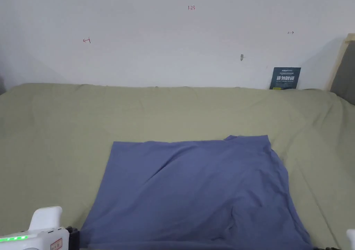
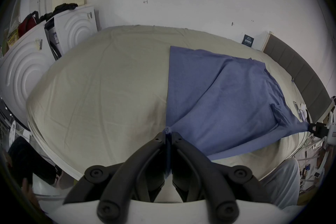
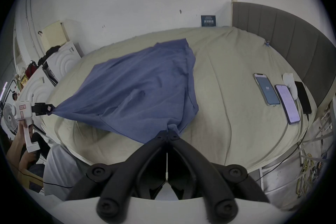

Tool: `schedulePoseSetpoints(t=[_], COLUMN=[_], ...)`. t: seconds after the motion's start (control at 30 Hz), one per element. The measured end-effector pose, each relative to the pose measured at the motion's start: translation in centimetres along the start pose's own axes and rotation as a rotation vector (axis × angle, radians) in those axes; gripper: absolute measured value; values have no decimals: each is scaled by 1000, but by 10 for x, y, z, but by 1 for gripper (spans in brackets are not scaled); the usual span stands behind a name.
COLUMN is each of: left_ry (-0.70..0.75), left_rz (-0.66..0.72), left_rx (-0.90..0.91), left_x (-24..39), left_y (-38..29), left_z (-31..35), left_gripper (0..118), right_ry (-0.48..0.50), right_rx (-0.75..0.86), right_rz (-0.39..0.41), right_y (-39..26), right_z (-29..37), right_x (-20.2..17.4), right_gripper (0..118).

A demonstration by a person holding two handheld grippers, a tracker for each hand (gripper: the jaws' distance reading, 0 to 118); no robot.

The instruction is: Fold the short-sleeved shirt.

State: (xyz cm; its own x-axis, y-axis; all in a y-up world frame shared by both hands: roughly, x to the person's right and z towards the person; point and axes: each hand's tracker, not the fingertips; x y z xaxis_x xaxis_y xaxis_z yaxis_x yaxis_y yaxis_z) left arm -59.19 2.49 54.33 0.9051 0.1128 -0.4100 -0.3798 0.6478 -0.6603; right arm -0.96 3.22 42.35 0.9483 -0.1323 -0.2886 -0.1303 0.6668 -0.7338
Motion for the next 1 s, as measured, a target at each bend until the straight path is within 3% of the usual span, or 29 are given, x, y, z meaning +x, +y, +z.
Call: schedulePoseSetpoints(t=[0.03,0.07,0.1,0.13,0.17,0.33,0.47,0.5,0.53,0.57,0.6,0.73,0.87,0.9,0.93,0.97,1.0], left_ry=[-9,1,48,75,59,64,-16,-33,-38,-9,39,-47,3,9,28,52,62], left_rz=[10,11,-3,-9,3,-11,39,32,4,-2,-21,68,46,45,47,30,22], left_rx=[-14,-37,-79,-110,27,-30,-43,-42,-56,-61,-37,-74,-59,-56,-49,-45,-53], left_x=[-2,0,1,-1,-4,-10,-5,-5,-2,1,2,-8,-12,-13,-13,-15,-21], left_y=[-2,-3,-5,-8,-7,-15,-25,-27,-29,-33,-38,-43,-38,-36,-34,-31,-30], left_z=[-4,-4,-6,-10,0,19,41,44,45,44,48,42,37,35,34,31,19], left_gripper=[24,81,118,116,113,114,103,88,55,0,0,0,0,6,35,97,118], right_ry=[-3,-69,-119,-119,-97,-116,-38,47,46,36,11,37,46,39,39,46,49], right_rx=[-16,-49,-85,-140,-106,-82,-33,-43,-27,-24,3,12,19,18,11,1,1], right_rz=[2,8,21,27,25,84,39,115,111,119,137,133,112,100,90,80,71], right_y=[-1,-2,-1,-2,-4,-8,-4,-2,-5,-8,-11,-6,-10,-11,-11,-11,-11], right_z=[-4,-7,-8,-10,-5,-1,13,14,15,13,13,21,16,14,13,12,12], right_x=[1,1,1,3,4,5,-9,-19,-23,-27,-33,-51,-36,-36,-34,-31,-29], right_gripper=[21,72,109,118,117,117,112,98,66,1,0,0,0,0,0,0,0])
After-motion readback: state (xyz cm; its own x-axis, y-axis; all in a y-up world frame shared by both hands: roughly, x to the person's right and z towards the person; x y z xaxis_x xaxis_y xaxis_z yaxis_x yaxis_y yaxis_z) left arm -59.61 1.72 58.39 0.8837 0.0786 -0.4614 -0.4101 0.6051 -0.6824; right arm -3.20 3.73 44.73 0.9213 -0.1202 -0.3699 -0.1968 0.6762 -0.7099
